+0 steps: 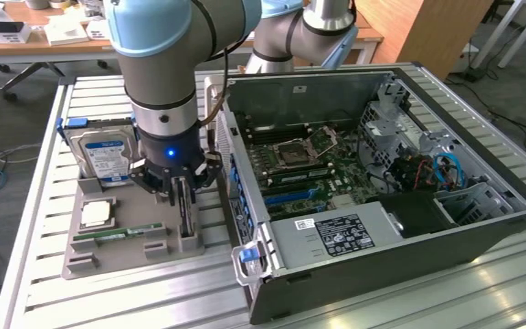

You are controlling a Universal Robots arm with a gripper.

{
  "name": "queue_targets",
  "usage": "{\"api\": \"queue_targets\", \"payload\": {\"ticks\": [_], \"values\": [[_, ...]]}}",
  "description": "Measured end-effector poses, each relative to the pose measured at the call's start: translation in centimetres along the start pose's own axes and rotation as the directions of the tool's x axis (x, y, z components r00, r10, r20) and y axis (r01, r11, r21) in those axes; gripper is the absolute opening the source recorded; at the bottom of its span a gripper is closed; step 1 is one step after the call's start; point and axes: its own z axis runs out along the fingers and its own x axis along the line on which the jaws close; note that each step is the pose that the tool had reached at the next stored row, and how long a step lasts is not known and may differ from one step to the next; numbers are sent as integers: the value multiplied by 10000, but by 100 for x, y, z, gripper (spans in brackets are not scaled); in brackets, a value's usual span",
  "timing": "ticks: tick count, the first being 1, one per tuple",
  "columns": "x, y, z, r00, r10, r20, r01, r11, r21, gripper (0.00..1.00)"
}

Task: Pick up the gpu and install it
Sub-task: 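Pick up the gpu and move the gpu toward the slot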

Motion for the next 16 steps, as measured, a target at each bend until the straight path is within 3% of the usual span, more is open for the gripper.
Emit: {"api": "queue_targets", "payload": {"ticks": [11,13,15,16], "values": [[-1,-1,-2,10000,-1,-2,1,10000,2,40],[-1,-1,-2,10000,-1,-2,1,10000,3,33],[0,-1,-2,10000,-2,-3,2,10000,3,33],[-1,-1,-2,10000,-1,-3,1,10000,3,27]]}}
